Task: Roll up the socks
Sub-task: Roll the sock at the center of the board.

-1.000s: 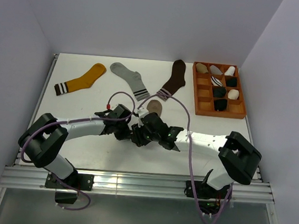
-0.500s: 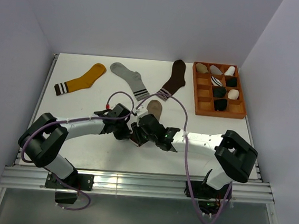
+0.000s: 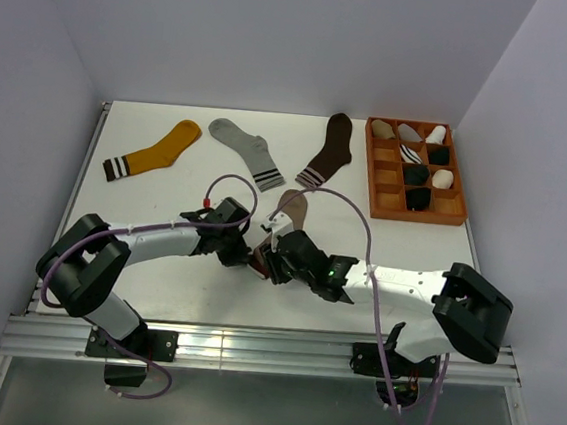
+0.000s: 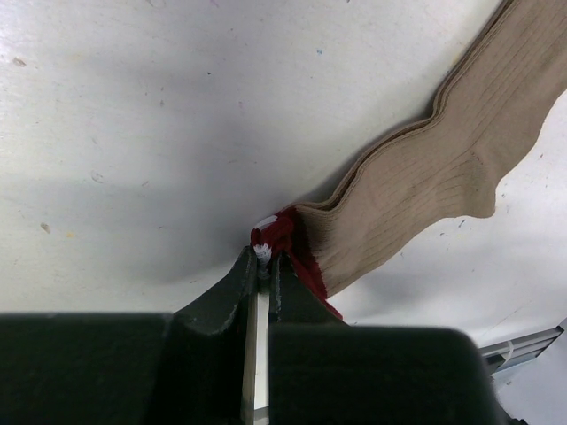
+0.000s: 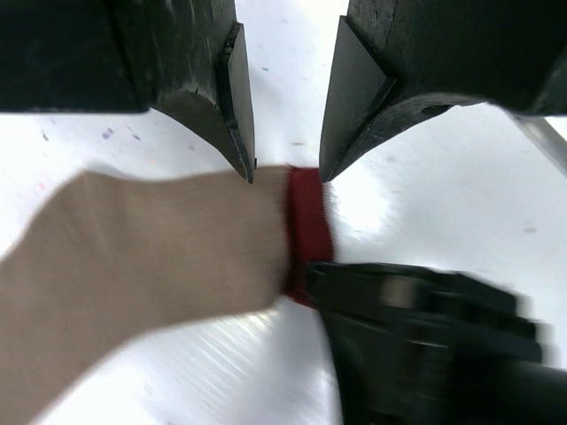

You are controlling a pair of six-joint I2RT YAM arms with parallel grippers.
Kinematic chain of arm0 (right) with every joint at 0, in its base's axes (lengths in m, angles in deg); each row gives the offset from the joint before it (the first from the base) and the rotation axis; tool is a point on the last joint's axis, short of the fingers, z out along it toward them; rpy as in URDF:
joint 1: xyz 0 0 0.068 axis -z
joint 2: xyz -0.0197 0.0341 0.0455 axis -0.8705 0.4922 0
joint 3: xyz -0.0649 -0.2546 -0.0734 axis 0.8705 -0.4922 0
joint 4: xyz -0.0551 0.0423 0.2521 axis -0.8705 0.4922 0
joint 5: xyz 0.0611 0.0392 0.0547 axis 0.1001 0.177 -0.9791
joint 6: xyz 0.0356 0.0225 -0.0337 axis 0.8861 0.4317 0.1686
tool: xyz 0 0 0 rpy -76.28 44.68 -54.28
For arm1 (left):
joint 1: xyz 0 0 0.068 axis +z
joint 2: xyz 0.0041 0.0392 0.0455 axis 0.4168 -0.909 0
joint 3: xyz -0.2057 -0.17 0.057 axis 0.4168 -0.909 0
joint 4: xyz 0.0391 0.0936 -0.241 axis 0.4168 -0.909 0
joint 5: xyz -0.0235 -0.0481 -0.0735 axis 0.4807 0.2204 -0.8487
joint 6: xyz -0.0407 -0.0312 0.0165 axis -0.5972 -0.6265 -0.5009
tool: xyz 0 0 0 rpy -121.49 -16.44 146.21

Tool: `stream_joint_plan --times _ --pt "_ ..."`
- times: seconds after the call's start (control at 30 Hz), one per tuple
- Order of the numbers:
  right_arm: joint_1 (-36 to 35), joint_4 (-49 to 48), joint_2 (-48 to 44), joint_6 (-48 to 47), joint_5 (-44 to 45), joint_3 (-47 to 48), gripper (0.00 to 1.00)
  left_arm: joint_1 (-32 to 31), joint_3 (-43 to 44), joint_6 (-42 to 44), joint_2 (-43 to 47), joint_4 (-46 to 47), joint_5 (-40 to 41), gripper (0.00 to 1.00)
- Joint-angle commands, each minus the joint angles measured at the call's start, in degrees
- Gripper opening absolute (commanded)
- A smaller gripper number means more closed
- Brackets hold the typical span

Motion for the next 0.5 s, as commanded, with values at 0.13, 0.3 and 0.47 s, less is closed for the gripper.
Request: stream_joint_plan --times 0.13,0.3,0.47 --pt "-3.8 -5.0 1.1 -4.3 1.6 1.7 0.44 -0.6 0.9 0.2 -1.3 -3.6 1.2 0.0" --pt "-5.2 -5.7 3.7 -6.0 2.4 3.0 0.45 -0.6 1.1 0.2 -1.3 -3.9 1.1 0.0" --pt "-5.8 -6.0 5.8 -6.9 3.0 4.2 0.45 -0.6 1.3 0.2 -1.8 -3.9 1.0 0.0"
